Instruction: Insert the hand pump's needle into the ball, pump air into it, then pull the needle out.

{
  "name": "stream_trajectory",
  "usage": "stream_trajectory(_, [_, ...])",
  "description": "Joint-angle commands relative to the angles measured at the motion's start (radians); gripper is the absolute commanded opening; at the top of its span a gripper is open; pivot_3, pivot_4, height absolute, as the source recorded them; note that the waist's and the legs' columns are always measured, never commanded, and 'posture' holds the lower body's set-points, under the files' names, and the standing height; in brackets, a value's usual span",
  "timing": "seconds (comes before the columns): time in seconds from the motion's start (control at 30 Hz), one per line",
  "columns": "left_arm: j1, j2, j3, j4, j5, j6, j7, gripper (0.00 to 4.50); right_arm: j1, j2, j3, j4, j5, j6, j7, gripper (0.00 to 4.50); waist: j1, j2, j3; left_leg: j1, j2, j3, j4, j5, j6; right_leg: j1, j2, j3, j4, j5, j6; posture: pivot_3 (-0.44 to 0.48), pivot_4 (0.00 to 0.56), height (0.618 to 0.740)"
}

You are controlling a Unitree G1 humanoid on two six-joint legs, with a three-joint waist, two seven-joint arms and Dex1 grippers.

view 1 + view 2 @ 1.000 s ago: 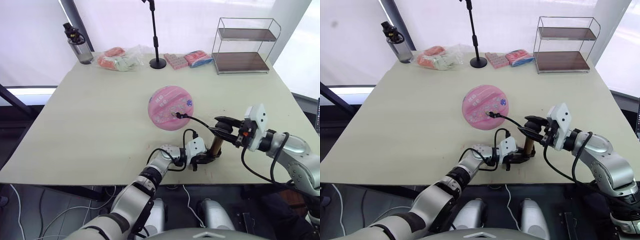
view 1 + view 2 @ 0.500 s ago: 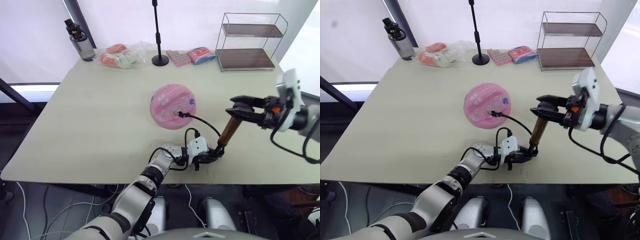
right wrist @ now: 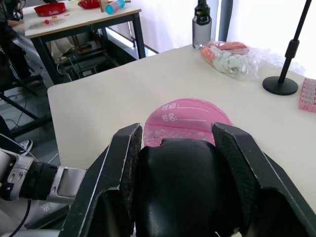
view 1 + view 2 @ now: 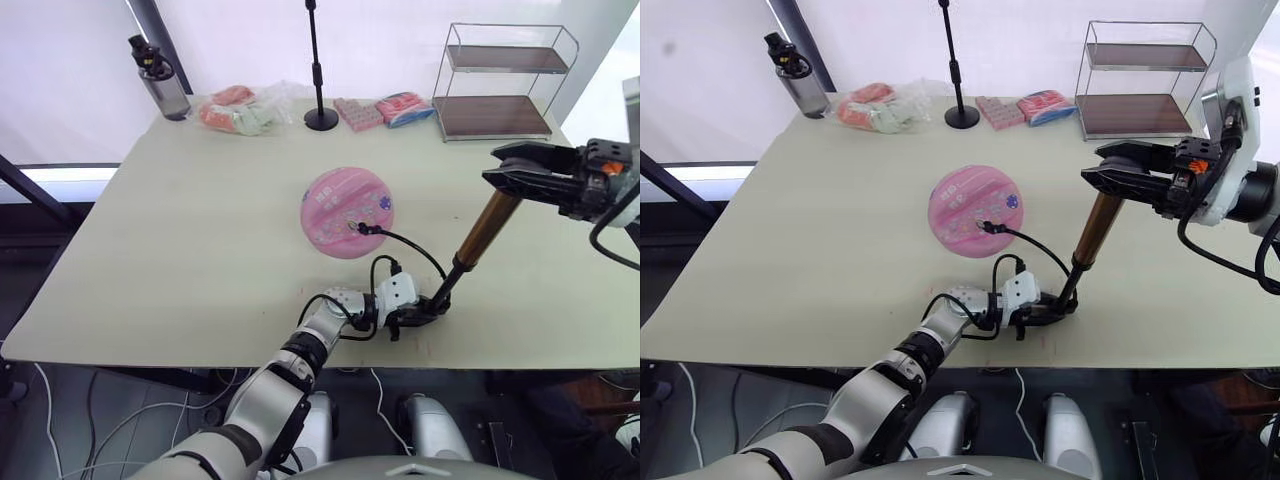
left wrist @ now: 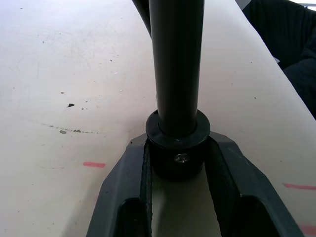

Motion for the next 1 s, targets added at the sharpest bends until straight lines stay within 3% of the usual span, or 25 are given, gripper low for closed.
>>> stream_trajectory(0.03, [0.044,0.027,-0.019,0.069,0.04,0.041,0.001,1.07,0.113,0.029,0.041,-0.051,-0.108,-0.066,0.018,1.83,-0.001,-0.002,-0.002,0.001,0.0,0.0,0.0,0.0,0.0,0.001,0.0,0.0,0.0,0.0,0.001,0.0,0.15,0.731])
stream_trajectory(0.23, [0.047,0.026,-0.022,0.065,0.04,0.041,0.004,1.07,0.208,0.141,0.166,-0.044,-0.239,-0.18,0.016,1.83,-0.006,-0.003,-0.004,0.004,0.002,0.001,0.001,0.0,0.0,0.002,0.001,0.0,0.001,0.0,0.0,0.0,0.15,0.731])
stream_trajectory(0.4, [0.048,0.028,-0.02,0.063,0.038,0.042,0.005,1.07,0.31,0.252,0.322,0.042,-0.447,-0.328,0.006,1.83,-0.005,-0.004,-0.008,0.004,0.002,0.0,0.0,0.0,0.0,0.002,0.003,0.0,0.001,0.0,0.0,0.0,0.15,0.731])
stream_trajectory(0.63, [0.052,0.028,-0.02,0.056,0.037,0.045,0.008,1.07,0.371,0.324,0.407,0.162,-0.631,-0.491,0.01,1.83,-0.008,-0.004,-0.014,0.007,0.003,0.0,0.0,0.0,0.0,0.003,0.004,0.0,0.001,0.0,0.0,0.0,0.15,0.731])
stream_trajectory(0.8, [0.051,0.032,-0.019,0.057,0.037,0.046,0.007,1.07,0.351,0.314,0.325,0.085,-0.54,-0.438,0.03,1.83,-0.007,-0.007,-0.016,0.007,0.004,0.0,0.0,0.0,0.0,0.004,0.004,0.0,0.001,0.0,0.0,0.0,0.15,0.731])
stream_trajectory(1.0, [0.051,0.03,-0.021,0.059,0.037,0.044,0.006,1.07,0.223,0.225,0.141,-0.002,-0.331,-0.288,0.046,1.83,-0.002,-0.003,-0.009,0.004,0.003,0.0,0.0,0.0,0.0,0.002,0.003,0.0,0.001,0.0,0.0,0.0,0.15,0.731])
